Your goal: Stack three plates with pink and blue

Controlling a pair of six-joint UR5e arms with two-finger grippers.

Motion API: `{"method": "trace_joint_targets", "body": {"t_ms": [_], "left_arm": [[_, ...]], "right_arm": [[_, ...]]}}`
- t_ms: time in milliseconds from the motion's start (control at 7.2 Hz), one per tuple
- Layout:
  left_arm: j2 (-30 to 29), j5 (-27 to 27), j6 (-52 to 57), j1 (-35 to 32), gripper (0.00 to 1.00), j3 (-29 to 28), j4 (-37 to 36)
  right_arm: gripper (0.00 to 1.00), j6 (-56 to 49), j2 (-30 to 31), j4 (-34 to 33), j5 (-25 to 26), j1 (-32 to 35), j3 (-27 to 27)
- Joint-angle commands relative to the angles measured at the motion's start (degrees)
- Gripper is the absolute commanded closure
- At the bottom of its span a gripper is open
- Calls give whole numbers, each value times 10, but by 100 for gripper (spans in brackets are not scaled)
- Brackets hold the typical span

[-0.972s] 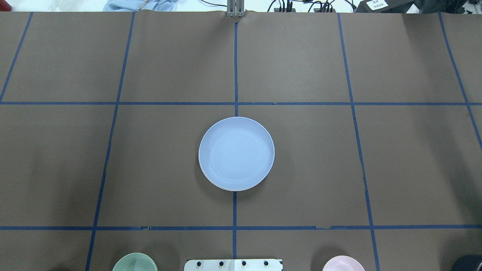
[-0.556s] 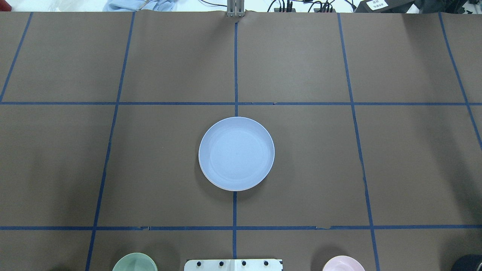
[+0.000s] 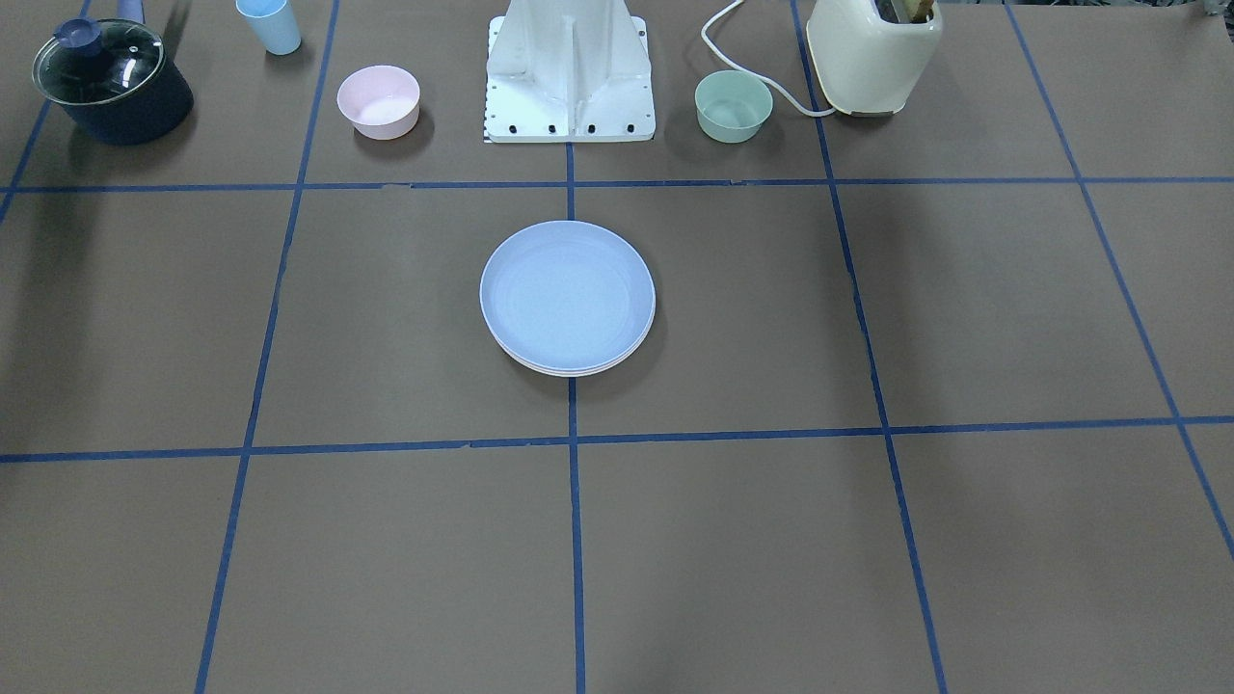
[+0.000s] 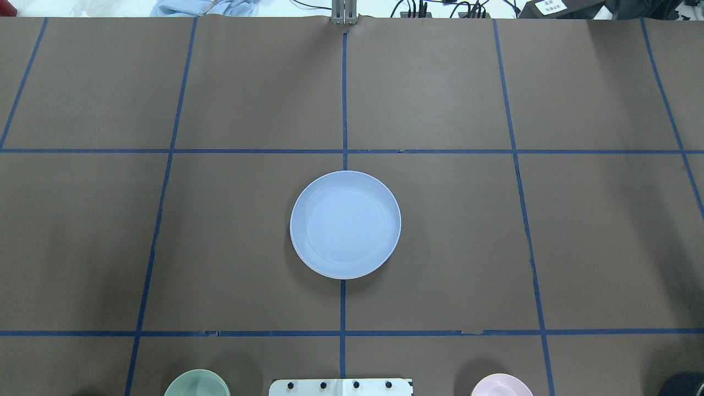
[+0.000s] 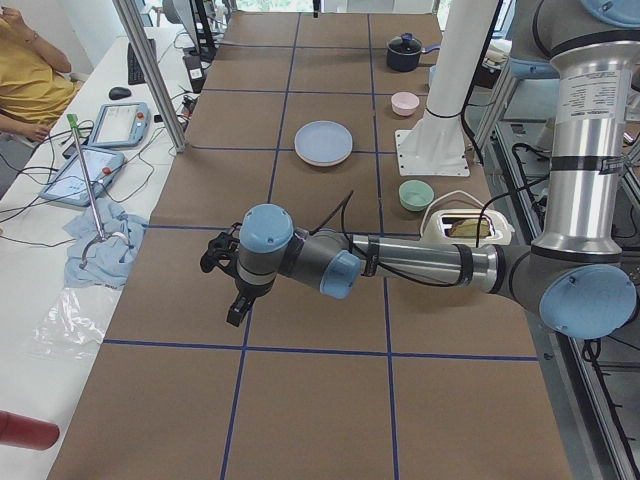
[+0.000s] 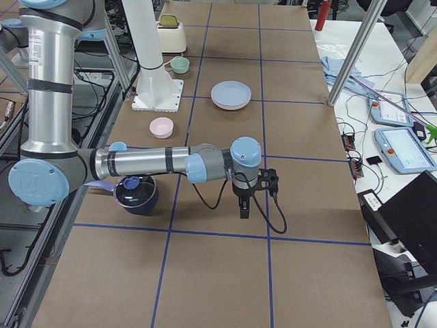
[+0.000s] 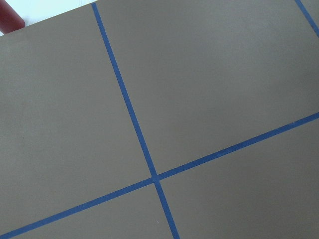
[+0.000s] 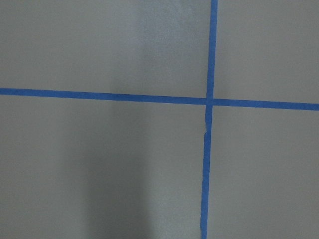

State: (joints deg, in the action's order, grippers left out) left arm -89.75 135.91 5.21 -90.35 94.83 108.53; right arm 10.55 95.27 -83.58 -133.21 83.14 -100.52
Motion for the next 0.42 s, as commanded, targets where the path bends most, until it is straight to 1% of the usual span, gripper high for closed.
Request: {"method": "trace_joint_targets", "body": {"t_ms": [0, 278], "left_arm": [[0, 1, 1, 0, 0, -1, 0], [0, 0, -2, 0, 0, 0, 0]], "right_arm": [[0, 0, 0, 0, 0, 0, 0], [0, 0, 0, 0, 0, 0, 0]]}}
